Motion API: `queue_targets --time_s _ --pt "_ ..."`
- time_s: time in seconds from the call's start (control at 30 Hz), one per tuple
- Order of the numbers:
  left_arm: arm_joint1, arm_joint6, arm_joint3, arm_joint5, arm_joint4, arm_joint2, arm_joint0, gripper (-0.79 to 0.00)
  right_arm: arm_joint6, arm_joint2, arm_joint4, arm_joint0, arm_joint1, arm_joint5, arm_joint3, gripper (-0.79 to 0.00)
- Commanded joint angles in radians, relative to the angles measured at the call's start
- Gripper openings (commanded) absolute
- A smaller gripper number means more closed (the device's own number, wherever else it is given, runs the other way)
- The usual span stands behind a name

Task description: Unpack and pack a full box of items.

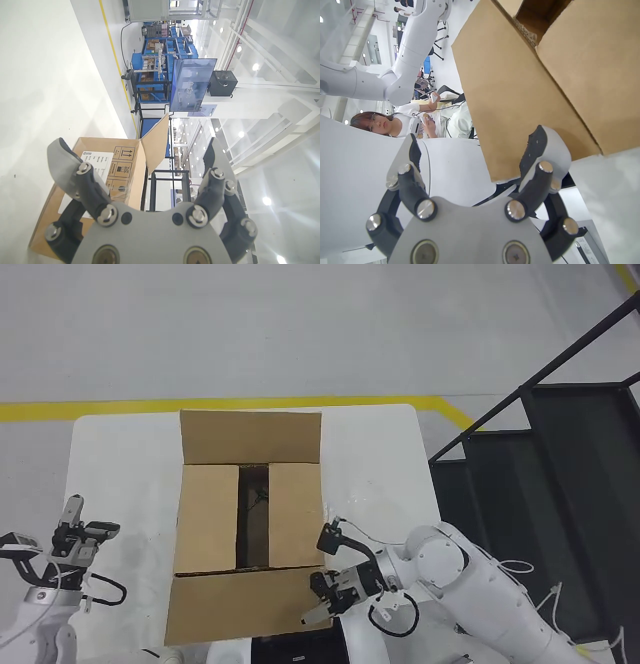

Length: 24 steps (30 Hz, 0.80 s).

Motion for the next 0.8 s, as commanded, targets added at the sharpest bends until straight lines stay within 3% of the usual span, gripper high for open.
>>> queue_targets --time_s 0.0,0.2,0.43,0.77 --pt "-0.001 0.001 0.000 -0.004 0.000 0.001 0.001 0.000 -0.008 -0.023 -0.021 0.003 -0.002 0.019 0.000 0.000" --pt "-0.001 0.001 -0.002 -0.007 -0.004 -0.005 0.010 0.000 -0.045 -0.110 -0.110 0.033 -0.016 0.087 0.008 0.000" --pt "-0.002 0.000 0.000 -0.013 -0.012 -0.014 0.016 0.000 -0.198 -0.193 -0.279 0.058 -0.036 0.165 0.026 0.000" --pt "-0.003 -0.004 0.002 -0.009 -0.013 -0.016 0.015 0.000 -0.418 -0.212 -0.410 0.050 -0.050 0.242 0.014 0.000"
